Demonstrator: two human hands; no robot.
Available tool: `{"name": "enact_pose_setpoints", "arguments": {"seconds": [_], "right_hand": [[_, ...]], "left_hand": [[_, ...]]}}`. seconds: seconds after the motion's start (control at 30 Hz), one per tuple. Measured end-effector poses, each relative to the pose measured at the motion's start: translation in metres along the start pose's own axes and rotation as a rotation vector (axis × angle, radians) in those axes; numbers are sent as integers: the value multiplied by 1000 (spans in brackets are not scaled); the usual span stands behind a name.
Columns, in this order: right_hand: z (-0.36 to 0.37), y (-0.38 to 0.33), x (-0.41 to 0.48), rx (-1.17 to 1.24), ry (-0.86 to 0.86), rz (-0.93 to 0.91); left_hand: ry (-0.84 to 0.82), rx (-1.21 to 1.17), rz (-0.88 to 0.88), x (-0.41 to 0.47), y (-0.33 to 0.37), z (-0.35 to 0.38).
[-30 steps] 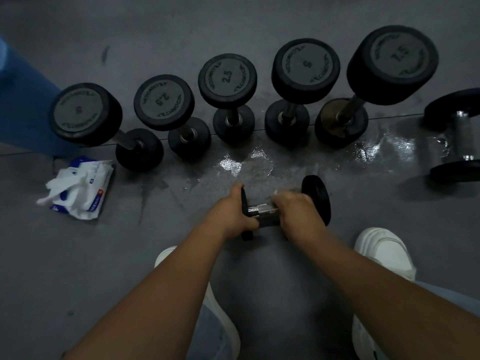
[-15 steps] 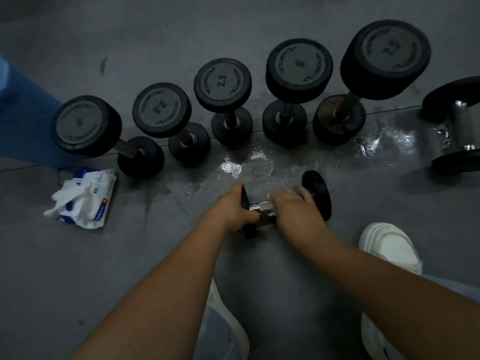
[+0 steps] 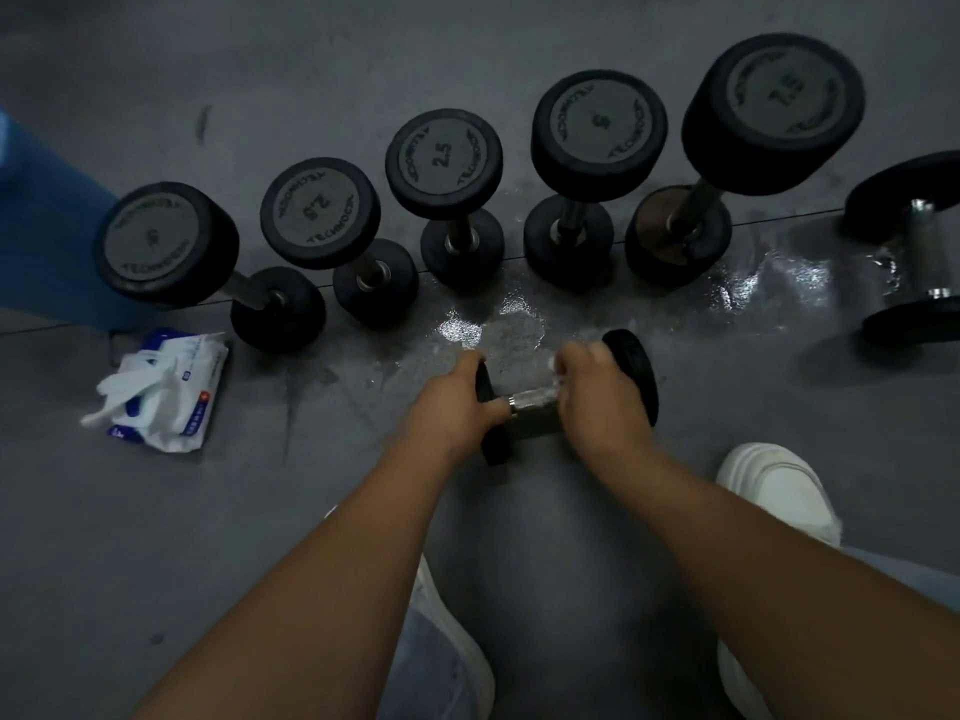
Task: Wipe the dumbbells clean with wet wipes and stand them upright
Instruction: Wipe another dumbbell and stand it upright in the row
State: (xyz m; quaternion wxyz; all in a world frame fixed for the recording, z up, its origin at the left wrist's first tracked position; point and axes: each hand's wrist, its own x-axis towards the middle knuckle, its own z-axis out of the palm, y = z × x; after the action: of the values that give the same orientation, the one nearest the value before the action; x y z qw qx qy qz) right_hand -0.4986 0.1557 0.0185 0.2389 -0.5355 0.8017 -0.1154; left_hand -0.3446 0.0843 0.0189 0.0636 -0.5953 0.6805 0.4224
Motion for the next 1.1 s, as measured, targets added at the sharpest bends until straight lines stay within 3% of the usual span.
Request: {"name": "enact_pose_setpoints", "arguments": {"seconds": [0.1,0.23,0.33,0.37,0.47,0.53,0.63,0.77,0.83,0.9,1.0,1.1], "right_hand": [[9,3,-11,-37,-143,-100],[9,12,-5,154,72,11],[8,4,-2,24,-193,-176],[5,2,0,-3,-203,-204],[2,12,10,-116,-60,-201],[6,13,12,-312,-170,-281],[-1,5,29,-309,-257,-253],[-19,5,44,-313,-607,-233],[-18,8,38,-295,-665,-203],[-13,11,32,-266,-571,-174],[10,11,5,-295,-258,-111],[34,3,-28,-208,18,-180]], "left_hand": [[13,103,36,-4,2,5],[-84,43,33,-12,3,7],[-31,57,-21,-11,6,8],[-16,37,-25,-13,7,8],[51,6,-3,-17,5,10],[120,-24,-10,-19,4,16],[147,-62,-54,-19,3,25],[18,53,-43,-8,0,15],[-31,100,-46,-9,0,13],[8,134,-39,-13,2,17],[136,103,-26,-18,0,24],[35,74,56,-24,-9,26]]}}
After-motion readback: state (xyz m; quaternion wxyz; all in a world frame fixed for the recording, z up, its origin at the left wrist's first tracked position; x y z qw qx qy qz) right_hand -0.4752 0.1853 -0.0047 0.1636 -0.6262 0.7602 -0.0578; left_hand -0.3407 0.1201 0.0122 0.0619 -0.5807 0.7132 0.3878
